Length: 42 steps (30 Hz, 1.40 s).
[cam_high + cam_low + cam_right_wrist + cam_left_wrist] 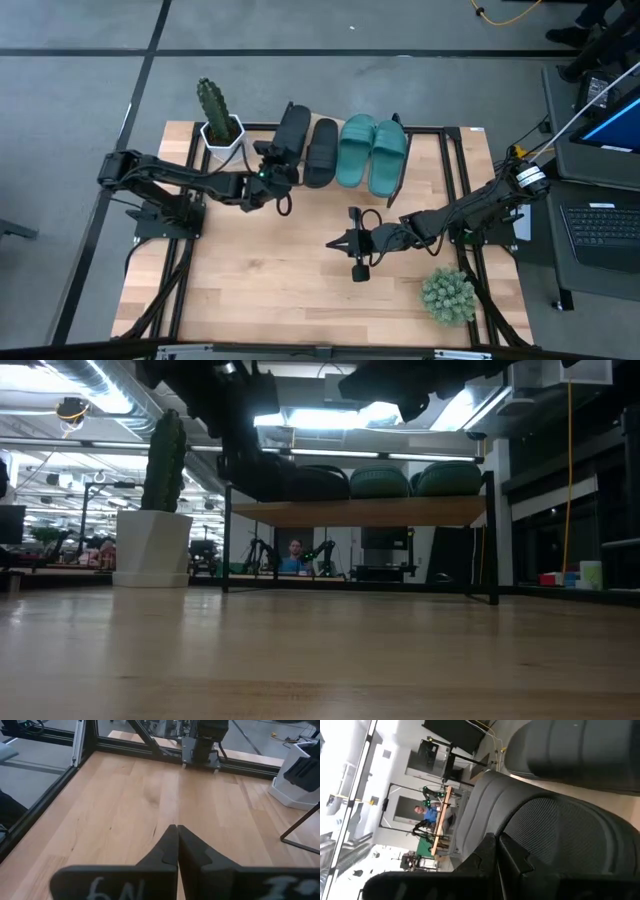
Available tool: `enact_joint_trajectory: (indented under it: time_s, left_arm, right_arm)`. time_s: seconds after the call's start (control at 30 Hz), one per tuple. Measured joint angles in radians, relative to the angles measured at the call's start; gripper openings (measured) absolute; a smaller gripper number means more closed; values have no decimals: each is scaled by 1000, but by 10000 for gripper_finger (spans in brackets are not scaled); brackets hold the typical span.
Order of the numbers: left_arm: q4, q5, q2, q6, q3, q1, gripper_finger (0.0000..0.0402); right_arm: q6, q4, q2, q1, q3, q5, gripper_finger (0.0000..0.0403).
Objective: Pick and place slides into the shelf
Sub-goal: Put the black slide on the shelf, then return to home position
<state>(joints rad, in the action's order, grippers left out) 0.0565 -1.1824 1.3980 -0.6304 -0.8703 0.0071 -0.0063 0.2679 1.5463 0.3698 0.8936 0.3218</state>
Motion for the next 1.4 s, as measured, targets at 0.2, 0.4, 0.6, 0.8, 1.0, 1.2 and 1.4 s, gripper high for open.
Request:
enact_joint_trajectory:
  time_s: [0.2,0.4,0.6,0.8,1.0,1.2,1.4]
  left_arm:
    - [1,51,23,5,0,-10,0]
    - [1,65,23,26,0,-30,0]
    - [3,112,23,50,2,-40,0]
    - [12,134,23,61,2,-40,0]
    - [12,134,23,79,2,-40,10]
    - [15,154,23,80,2,-40,34]
    - [14,198,22,105,2,-40,60]
  right_arm:
    - [-1,0,0,0,0,0,3]
    - [-2,0,0,0,0,0,3]
    - [-2,0,0,0,0,0,3]
    - [-2,0,0,0,0,0,3]
    - [-2,0,0,0,0,0,3]
    - [1,0,0,0,0,0,3]
    - [1,0,0,0,0,0,3]
